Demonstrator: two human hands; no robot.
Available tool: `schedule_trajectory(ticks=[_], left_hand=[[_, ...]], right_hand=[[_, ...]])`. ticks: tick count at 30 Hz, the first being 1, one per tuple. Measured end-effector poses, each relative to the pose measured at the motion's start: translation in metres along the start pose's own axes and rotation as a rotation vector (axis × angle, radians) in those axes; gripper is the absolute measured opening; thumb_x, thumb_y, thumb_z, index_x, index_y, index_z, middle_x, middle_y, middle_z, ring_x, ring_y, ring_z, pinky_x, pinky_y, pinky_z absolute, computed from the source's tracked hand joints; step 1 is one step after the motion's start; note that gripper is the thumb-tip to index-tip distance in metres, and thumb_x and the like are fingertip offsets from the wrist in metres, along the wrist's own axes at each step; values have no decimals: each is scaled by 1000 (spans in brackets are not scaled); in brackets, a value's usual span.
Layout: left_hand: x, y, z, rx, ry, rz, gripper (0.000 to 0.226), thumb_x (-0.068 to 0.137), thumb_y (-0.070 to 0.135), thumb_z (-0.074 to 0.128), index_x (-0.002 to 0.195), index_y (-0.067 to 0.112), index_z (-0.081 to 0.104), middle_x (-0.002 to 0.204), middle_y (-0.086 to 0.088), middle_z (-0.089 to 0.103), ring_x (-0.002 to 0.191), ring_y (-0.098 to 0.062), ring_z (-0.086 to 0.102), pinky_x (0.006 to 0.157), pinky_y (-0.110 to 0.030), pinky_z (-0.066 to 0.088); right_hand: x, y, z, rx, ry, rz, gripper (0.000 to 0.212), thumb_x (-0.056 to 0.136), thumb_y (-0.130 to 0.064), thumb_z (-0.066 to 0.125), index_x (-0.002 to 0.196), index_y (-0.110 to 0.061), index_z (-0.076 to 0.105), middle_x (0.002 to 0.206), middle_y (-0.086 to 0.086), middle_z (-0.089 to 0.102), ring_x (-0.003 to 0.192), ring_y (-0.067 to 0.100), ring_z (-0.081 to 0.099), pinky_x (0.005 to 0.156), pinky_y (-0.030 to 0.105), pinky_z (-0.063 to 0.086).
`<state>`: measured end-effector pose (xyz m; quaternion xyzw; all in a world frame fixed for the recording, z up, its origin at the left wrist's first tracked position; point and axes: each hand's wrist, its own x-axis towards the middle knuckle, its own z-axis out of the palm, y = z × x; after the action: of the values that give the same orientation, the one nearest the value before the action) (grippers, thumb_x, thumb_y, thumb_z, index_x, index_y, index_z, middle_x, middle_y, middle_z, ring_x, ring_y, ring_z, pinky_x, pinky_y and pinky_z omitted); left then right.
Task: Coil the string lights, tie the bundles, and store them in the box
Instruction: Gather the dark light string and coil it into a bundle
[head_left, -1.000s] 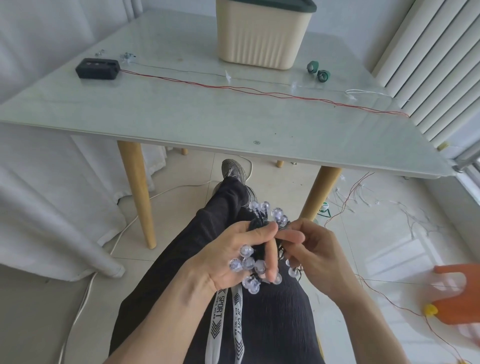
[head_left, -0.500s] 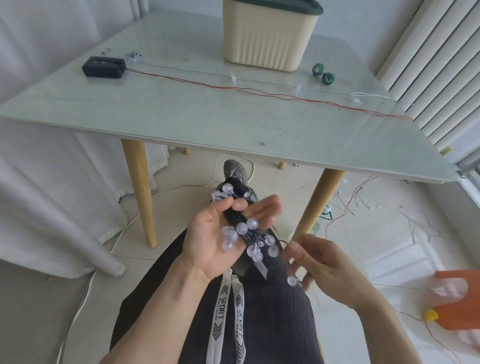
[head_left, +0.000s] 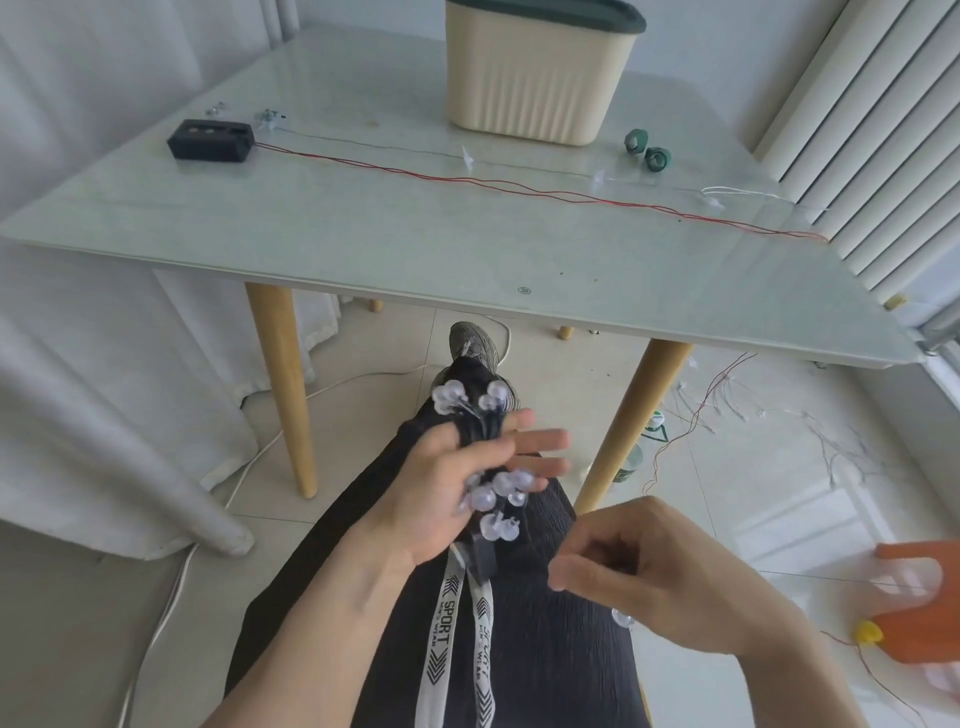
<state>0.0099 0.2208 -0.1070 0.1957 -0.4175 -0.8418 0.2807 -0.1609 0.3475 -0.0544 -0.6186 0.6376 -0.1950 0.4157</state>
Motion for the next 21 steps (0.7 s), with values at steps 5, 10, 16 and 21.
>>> schedule_trajectory(ticks=[5,10,16,21], left_hand=[[-2,-8,16,64,-101,-190,45,85,3,55,129,-6,55,118,-25,68,103,-32,68,90,-33,54],[-3,-9,22,116,-208,-213,35,95,7,49,113,-23,52,104,-42,61,85,-45,65,64,-32,52],[-6,-5,19,286,-249,-220,33,101,9,45,86,-12,66,78,-22,71,68,-31,68,63,-30,49],[0,-7,18,134,-90,-187,25,96,12,59,112,-6,66,92,-19,72,78,-32,71,66,-31,52]], right_hand=[[-2,-9,-14,-17,106,-63,28,94,-49,61,74,-31,69,58,-5,58,71,6,67,62,40,49],[5,3,-19,6,252,-37,18,94,-44,60,78,-39,67,65,-11,67,70,24,64,69,45,53],[17,9,-7,57,422,-74,31,80,-64,67,76,-34,71,70,-9,70,68,13,64,66,34,51],[18,10,-7,157,426,-125,25,88,-41,70,73,-22,71,70,-5,74,81,3,72,71,20,51]])
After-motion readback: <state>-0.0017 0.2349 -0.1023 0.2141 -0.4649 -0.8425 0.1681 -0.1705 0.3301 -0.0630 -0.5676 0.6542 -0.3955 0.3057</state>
